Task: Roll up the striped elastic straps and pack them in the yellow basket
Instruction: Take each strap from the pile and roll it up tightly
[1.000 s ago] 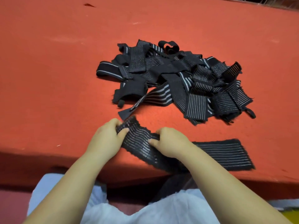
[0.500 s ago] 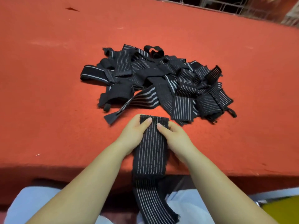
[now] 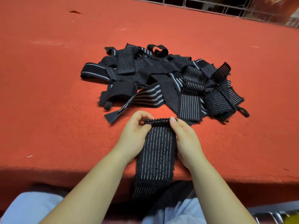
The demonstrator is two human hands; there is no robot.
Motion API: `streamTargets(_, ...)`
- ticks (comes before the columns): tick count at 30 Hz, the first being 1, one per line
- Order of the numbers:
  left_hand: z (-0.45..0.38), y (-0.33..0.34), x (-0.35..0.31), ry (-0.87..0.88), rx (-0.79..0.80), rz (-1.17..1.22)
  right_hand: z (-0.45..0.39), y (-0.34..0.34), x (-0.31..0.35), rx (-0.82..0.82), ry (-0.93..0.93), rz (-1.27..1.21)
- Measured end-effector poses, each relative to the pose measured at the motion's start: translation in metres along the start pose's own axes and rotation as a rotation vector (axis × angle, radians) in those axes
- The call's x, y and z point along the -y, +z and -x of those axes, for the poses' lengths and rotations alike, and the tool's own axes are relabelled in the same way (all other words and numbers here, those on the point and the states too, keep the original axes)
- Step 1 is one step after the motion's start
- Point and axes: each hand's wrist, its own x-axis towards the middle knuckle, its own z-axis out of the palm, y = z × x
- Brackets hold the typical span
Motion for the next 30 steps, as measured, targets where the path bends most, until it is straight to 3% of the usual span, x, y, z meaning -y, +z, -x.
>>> streamTargets(7, 0.0005, -0.0027, 0.0031, -0.01, -0.021, 0.013, 0.0004, -0.0029, 0.001, 0.003, 0.002, -0.088)
streamTargets(13, 0.0015, -0.006, -0.0016, -0.096, 0.083, 0.207, 0.0033, -0.0069, -0.0016, 0.068, -0.039, -0.187)
streamTargets(20, -0.0021, -0.0063, -0.003, -0.141, 0.043, 0.377, 0.0031, -0.0077, -0.0038, 0.06, -0.036, -0.154)
streamTargets(30, 0.0003, -0.0041, -0.0013, -0.084, -0.039, 0.174, 0.0009, -0.0039, -0.0018, 0.005, -0.046, -0.093)
